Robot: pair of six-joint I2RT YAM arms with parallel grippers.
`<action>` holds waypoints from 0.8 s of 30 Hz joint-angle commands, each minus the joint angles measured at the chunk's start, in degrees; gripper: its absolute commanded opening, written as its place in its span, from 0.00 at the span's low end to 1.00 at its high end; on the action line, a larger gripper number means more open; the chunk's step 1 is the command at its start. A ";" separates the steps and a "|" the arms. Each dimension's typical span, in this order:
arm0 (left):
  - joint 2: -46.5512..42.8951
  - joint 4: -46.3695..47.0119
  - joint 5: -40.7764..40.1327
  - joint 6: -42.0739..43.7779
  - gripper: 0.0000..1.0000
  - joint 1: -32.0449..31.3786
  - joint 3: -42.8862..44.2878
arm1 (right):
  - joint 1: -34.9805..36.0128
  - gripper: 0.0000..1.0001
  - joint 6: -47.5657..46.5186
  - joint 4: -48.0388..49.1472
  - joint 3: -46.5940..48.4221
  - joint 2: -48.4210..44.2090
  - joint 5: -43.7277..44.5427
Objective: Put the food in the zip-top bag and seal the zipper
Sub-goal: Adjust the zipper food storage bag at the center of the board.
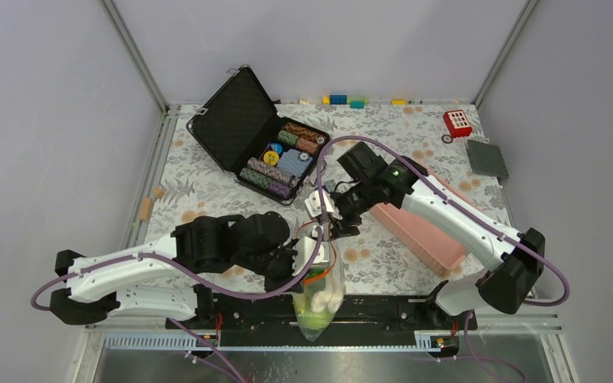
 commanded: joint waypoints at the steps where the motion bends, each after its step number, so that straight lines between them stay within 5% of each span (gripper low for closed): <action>1: -1.23 4.04 -1.34 0.08 0.00 -0.13 0.40 | -0.23 0.58 -0.69 -3.17 2.77 2.65 -3.29; 10: -2.22 4.07 -4.77 -1.42 0.00 -0.09 0.17 | -0.23 0.00 3.60 -2.81 2.43 2.22 2.34; 19: -2.99 5.98 -25.91 -4.40 0.00 -0.12 0.29 | -0.52 0.00 11.35 -1.88 -2.61 -8.30 25.34; 24: 0.06 7.82 -31.30 -0.69 0.00 -0.09 0.91 | -1.16 0.00 11.63 -3.95 -3.98 -16.62 30.05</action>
